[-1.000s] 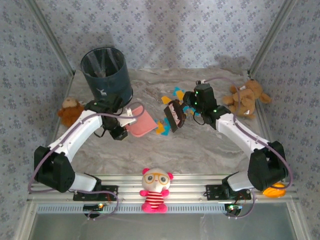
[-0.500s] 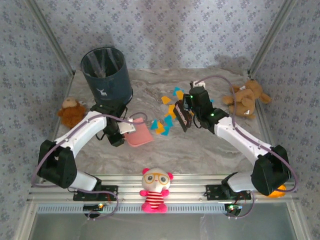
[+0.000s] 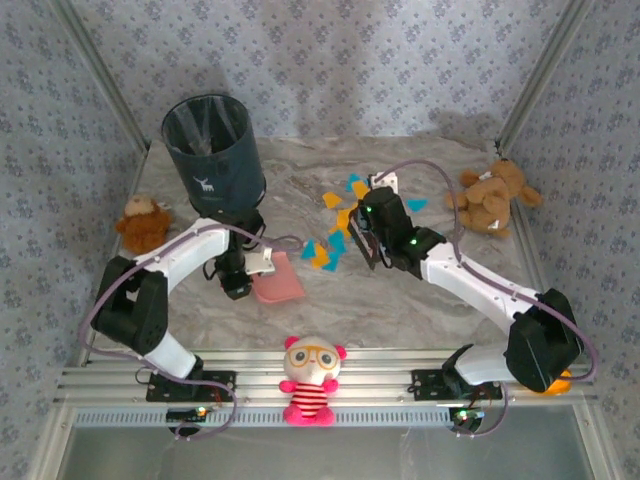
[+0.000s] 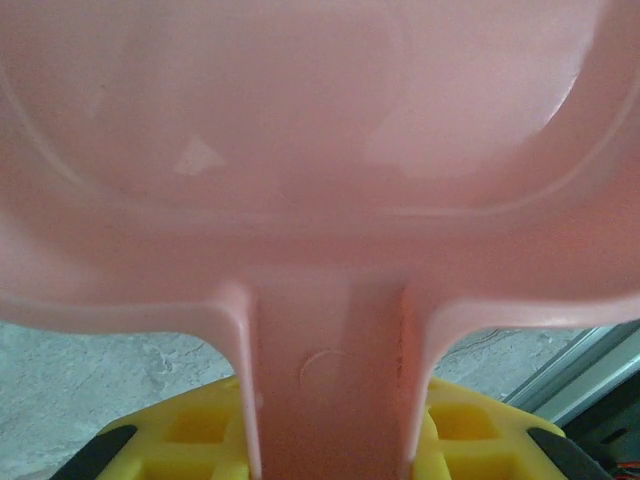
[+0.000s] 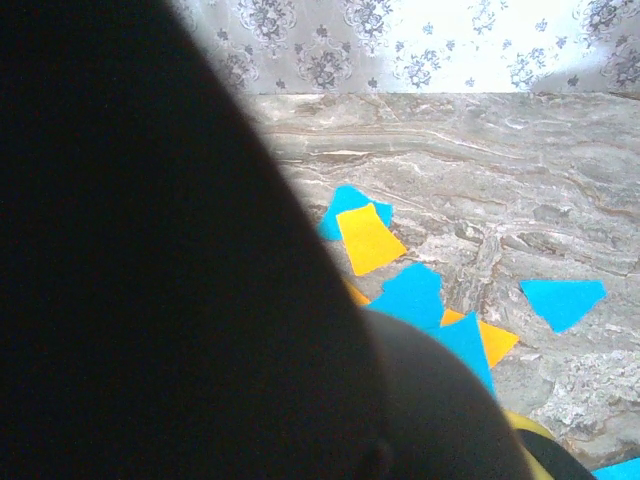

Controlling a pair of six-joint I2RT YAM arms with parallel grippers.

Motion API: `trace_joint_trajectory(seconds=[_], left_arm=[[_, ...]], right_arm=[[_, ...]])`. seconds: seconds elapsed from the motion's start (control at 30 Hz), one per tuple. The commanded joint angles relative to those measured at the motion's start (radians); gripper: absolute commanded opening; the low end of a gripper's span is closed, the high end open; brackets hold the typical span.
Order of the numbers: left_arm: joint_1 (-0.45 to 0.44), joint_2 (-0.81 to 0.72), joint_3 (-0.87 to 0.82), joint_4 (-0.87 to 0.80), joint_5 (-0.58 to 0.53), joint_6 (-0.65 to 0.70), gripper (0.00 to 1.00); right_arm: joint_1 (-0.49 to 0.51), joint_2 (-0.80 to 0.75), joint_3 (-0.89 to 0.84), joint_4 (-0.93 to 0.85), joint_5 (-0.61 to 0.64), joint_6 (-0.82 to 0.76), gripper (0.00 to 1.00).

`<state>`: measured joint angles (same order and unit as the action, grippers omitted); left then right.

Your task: Sweep away the paper scraps from the table

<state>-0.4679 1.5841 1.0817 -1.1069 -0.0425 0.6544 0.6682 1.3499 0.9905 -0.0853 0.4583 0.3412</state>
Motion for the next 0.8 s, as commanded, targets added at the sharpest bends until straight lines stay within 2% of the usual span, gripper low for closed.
trace_joint_trajectory(seconds=[0.0, 0.77], left_arm=[[-0.008, 0.035, 0.031, -0.037, -0.007, 0.009, 0.00], [-0.006, 0.222, 0.192, -0.066, -0.014, -0.006, 0.00]], right_arm=[[0.025, -0.015, -0.017, 0.042, 0.076, 0.018, 0.00], [0.075, 0.026, -0.052, 0.063, 0.064, 0.066, 0.00]])
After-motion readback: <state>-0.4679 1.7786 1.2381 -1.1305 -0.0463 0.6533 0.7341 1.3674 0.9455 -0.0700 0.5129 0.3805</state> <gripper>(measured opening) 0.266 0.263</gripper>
